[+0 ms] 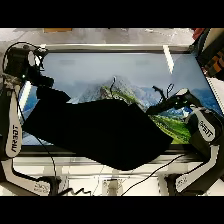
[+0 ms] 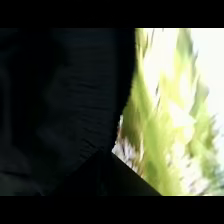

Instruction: Fold the clothes and pants, and hang the long-sleeved shirts on hangers.

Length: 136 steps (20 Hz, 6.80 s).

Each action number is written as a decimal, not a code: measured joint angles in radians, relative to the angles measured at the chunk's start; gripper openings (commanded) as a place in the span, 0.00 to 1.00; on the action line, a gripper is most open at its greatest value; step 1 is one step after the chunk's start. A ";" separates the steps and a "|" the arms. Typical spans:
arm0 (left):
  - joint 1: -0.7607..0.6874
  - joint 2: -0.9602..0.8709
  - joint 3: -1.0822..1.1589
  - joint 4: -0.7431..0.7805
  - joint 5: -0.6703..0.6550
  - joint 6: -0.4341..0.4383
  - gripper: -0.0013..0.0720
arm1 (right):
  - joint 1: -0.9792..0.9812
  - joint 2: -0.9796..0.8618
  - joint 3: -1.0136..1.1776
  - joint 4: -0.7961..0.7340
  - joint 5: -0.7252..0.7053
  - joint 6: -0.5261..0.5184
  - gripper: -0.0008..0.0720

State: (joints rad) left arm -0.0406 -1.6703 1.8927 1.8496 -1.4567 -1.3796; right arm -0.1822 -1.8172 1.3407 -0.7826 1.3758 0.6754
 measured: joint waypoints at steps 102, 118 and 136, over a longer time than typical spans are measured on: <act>0.241 -0.114 -0.319 -0.046 0.838 -0.396 0.03 | -0.365 0.078 0.116 -0.113 -0.296 0.304 0.04; 0.222 -0.032 -0.415 -0.005 0.633 -0.114 0.03 | -0.364 0.078 0.116 -0.117 -0.224 0.311 0.04; 0.262 -0.120 -0.516 -0.006 0.925 -0.428 0.99 | -0.365 0.078 0.116 -0.114 -0.291 0.311 0.04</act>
State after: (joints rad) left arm 0.2218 -1.7901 1.3766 1.8439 -0.5320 -1.8080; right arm -0.5468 -1.7390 1.4563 -0.8970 1.0847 0.9867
